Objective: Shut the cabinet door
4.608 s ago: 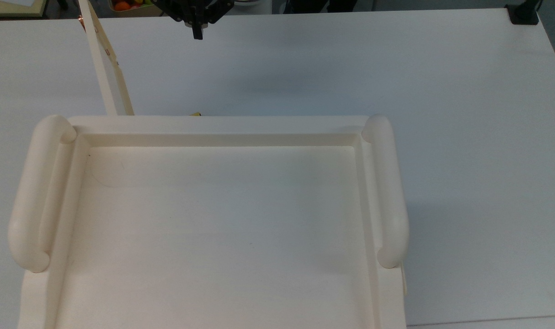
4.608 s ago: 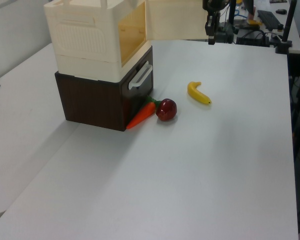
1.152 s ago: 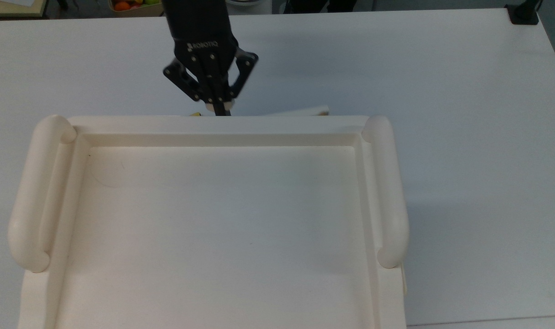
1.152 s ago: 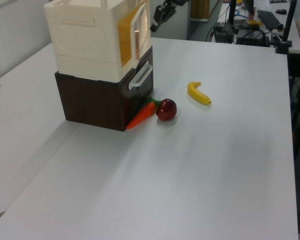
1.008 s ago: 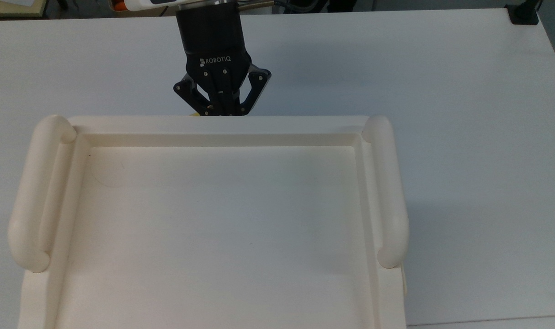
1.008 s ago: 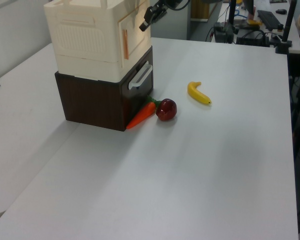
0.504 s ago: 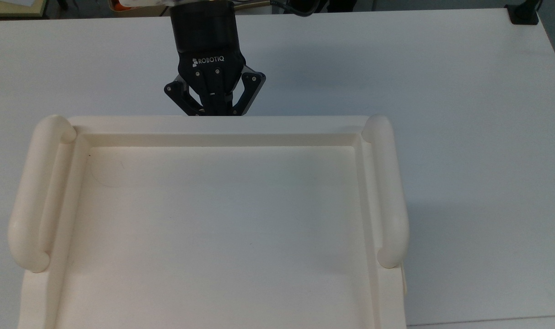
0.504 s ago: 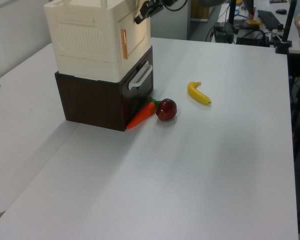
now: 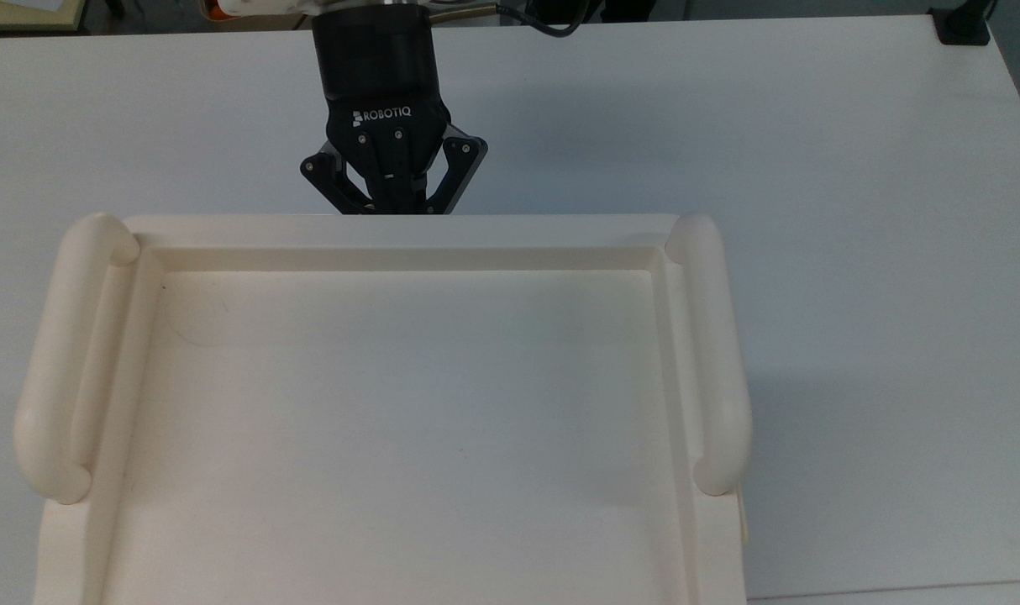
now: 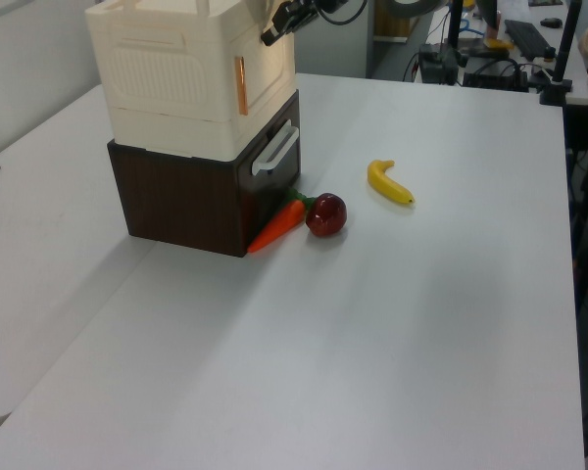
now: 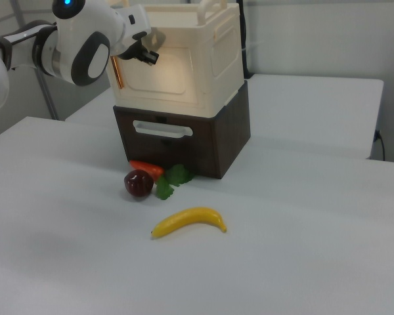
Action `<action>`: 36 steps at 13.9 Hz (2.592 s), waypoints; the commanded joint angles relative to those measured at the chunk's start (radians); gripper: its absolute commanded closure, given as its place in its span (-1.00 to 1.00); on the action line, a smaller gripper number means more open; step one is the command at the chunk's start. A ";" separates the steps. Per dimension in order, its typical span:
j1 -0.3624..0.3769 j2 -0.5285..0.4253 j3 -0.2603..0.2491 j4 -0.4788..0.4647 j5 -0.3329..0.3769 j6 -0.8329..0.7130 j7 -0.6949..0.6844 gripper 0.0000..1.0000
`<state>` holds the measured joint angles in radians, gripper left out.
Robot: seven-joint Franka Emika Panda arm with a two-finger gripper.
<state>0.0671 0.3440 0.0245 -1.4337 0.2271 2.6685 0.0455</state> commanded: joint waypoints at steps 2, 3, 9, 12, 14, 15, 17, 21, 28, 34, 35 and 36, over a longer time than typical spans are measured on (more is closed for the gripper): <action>0.005 -0.072 -0.006 -0.126 0.000 -0.008 -0.012 1.00; 0.005 -0.089 -0.008 -0.138 0.000 -0.062 -0.018 1.00; -0.001 -0.177 -0.017 -0.142 -0.116 -0.551 -0.072 1.00; 0.010 -0.233 -0.017 -0.143 -0.253 -0.836 -0.075 1.00; 0.034 -0.252 -0.018 -0.145 -0.311 -0.950 -0.078 1.00; 0.036 -0.261 -0.020 -0.145 -0.333 -0.993 -0.079 1.00; 0.036 -0.283 -0.020 -0.148 -0.356 -1.056 -0.079 1.00; 0.019 -0.290 -0.020 -0.143 -0.350 -1.082 -0.072 0.87; 0.000 -0.298 -0.021 -0.142 -0.347 -1.082 -0.062 -1.00; 0.002 -0.290 -0.020 -0.139 -0.344 -1.069 -0.058 -1.00; 0.000 -0.290 -0.021 -0.139 -0.344 -1.069 -0.058 -1.00; -0.001 -0.293 -0.021 -0.137 -0.344 -1.073 -0.058 -1.00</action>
